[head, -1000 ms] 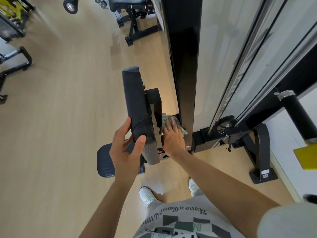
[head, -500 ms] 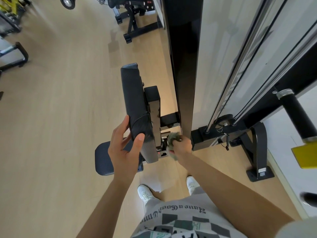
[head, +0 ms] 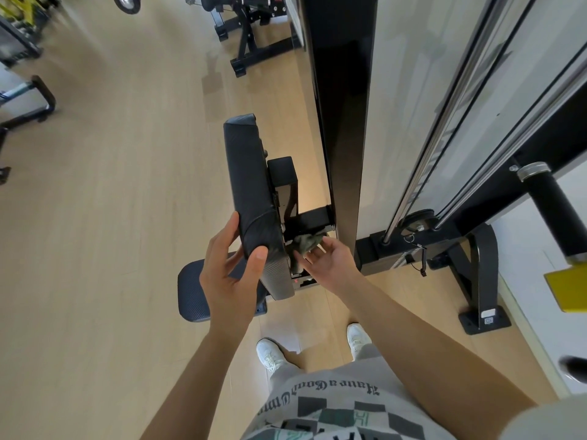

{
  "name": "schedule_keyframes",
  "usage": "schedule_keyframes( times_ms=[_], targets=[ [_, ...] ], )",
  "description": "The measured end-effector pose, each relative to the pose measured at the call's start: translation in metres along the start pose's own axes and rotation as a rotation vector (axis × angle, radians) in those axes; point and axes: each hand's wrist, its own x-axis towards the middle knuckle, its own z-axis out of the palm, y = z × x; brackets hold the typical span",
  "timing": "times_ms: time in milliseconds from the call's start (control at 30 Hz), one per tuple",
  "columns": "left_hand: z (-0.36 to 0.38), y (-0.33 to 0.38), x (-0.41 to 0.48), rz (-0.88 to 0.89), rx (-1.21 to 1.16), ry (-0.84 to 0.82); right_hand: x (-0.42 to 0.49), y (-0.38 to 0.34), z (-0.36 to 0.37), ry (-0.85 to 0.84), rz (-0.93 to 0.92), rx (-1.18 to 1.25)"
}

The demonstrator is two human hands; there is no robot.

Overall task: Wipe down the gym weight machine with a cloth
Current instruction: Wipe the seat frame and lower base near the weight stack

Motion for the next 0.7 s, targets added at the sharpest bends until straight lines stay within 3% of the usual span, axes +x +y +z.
schedule_keyframes(
  times_ms=[167,533,700],
  targets=[
    [0.000,0.002,-0.001,-0.005,0.011,0.001,-0.012,-0.009,0.006,-0.011,-0.076,0.071],
    [0.000,0.001,-0.001,0.019,0.020,0.004,0.009,0.016,0.004,-0.047,0.041,-0.276],
    [0.000,0.000,-0.001,0.017,0.027,0.001,0.003,0.012,0.007,-0.082,0.021,-0.229]
  ],
)
